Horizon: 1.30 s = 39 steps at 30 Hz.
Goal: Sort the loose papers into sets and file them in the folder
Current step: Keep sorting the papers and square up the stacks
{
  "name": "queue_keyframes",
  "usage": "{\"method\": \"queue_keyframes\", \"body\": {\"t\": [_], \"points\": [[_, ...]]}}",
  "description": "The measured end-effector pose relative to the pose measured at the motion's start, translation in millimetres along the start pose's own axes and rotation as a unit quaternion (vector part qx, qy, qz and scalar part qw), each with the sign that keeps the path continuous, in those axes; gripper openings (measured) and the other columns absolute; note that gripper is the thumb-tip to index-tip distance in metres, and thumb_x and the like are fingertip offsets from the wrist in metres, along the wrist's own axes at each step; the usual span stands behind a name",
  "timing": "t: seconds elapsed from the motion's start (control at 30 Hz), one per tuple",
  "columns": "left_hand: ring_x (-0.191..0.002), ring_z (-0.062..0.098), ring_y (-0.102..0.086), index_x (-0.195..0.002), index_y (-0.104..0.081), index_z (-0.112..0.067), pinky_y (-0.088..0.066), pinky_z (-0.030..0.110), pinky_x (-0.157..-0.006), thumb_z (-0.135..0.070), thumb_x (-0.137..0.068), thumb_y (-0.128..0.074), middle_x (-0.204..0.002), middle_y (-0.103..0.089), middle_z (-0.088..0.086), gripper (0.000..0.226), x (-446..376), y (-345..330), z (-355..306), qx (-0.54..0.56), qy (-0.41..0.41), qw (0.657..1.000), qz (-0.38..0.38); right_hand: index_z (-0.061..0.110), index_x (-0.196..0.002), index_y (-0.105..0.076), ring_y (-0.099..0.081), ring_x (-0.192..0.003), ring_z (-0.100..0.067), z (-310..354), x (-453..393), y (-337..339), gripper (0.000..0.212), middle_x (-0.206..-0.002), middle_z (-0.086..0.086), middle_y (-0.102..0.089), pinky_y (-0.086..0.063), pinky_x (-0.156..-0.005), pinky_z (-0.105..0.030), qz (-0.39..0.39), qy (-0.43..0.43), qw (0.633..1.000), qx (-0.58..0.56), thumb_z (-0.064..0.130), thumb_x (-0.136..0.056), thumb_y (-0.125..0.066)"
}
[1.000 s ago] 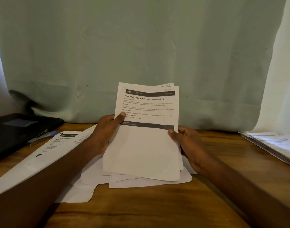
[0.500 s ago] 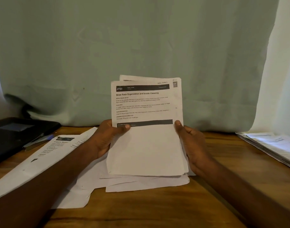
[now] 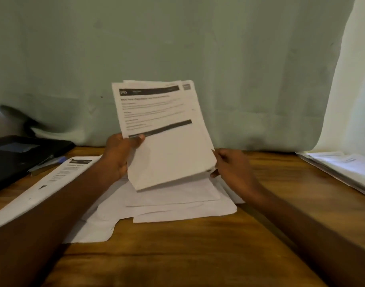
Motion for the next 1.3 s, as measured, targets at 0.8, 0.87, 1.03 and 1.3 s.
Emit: {"method": "queue_keyframes", "body": {"t": [0.8,0.87,1.03,1.3], "points": [[-0.107,0.018,-0.061,-0.120,-0.063,-0.010,-0.047,0.027,-0.094,-0.001,-0.090,-0.070,-0.128,-0.067,0.003,0.032,-24.8,98.0,2.9,0.009,0.033,0.977,-0.211,0.022,-0.133,-0.057,-0.059,-0.105,-0.016,-27.6,9.4,-37.1,0.067,-0.118,0.003,-0.063,-0.047,-0.081,-0.029,0.156,-0.069,0.956,0.238,0.061,-0.082,-0.074],[-0.107,0.019,-0.062,-0.123,-0.064,-0.009,-0.047,0.029,-0.093,-0.003,-0.089,-0.073,-0.121,-0.068,0.001,0.036,-23.7,97.2,2.2,-0.016,0.033,0.975,-0.218,0.022,-0.129,-0.061,-0.058,-0.097,-0.012,-27.8,5.8,-30.6,0.048,-0.111,0.004,-0.065,-0.044,-0.077,-0.027,0.131,-0.065,0.969,0.200,0.046,-0.089,-0.074],[-0.108,0.021,-0.063,-0.117,-0.066,-0.015,-0.051,0.040,-0.100,-0.004,-0.090,-0.073,-0.116,-0.068,-0.001,0.030,-21.1,84.9,6.6,-0.016,0.042,0.981,-0.187,0.012,-0.119,-0.070,-0.062,-0.103,-0.017,-31.0,-2.0,-16.3,0.022,-0.123,-0.006,-0.068,-0.044,-0.081,-0.026,0.094,-0.069,0.962,0.245,0.013,-0.098,-0.061],[-0.112,0.029,-0.068,-0.128,-0.068,-0.012,-0.055,0.045,-0.096,-0.001,-0.091,-0.072,-0.124,-0.072,0.008,0.039,-17.0,27.4,19.7,-0.010,0.062,0.998,-0.012,0.016,-0.082,-0.067,-0.062,-0.074,-0.015,-34.2,1.5,-27.8,0.033,-0.076,0.002,-0.066,-0.046,-0.064,-0.030,0.100,-0.113,0.951,0.270,0.048,-0.092,-0.070]]}}
Point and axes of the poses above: each hand's wrist, its own x-axis away from the middle knuckle, its own y-axis out of the back of the hand, z = x × y, the point moved 9 cm from there along -x, towards the middle knuckle
